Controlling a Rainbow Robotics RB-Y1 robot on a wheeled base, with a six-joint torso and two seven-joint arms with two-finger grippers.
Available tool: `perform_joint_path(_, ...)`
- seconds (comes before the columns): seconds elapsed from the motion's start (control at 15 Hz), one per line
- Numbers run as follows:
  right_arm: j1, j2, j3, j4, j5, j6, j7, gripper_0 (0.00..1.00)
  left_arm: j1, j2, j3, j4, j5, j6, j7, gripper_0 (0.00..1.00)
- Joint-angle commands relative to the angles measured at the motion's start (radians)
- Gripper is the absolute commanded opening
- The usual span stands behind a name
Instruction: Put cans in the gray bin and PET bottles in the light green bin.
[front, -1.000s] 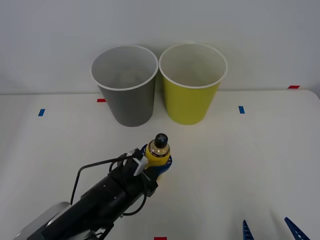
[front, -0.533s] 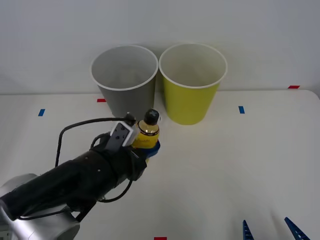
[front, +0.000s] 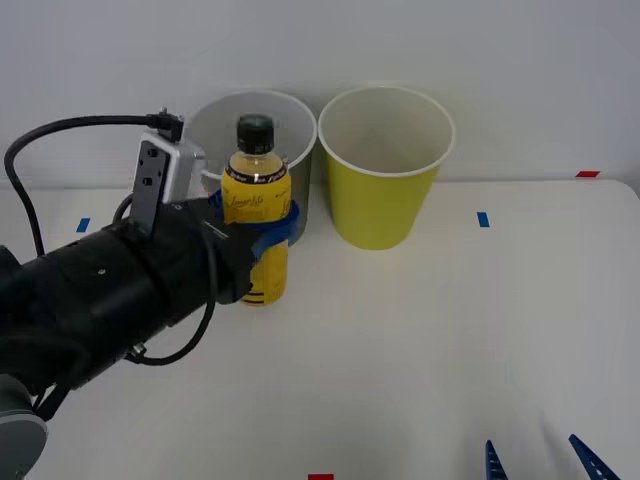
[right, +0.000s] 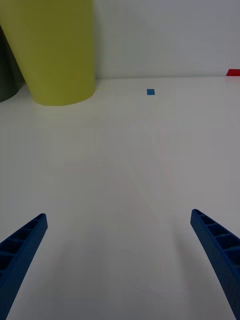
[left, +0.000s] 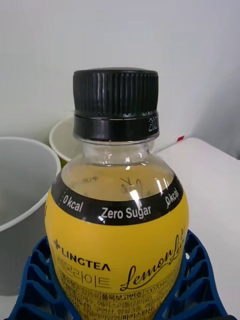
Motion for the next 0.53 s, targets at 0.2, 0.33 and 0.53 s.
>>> perform_joint_path(0.2,0.0,0.0,0.0,0.0,0.0,0.0,0.0,1.0,-0.131,0.019,0.027,0.029,0.001,0.005,0.025,0.0)
perform_joint_path(0.33,0.0,0.0,0.0,0.0,0.0,0.0,0.0,1.0,-0.212,0.008,0.031,0.087,-0.013,0.005,0.031,0.0)
perform_joint_path(0.53,0.0,0.0,0.0,0.0,0.0,0.0,0.0,1.0,-0.358,-0.049,0.03,0.211,-0.005,0.005,0.025,0.0)
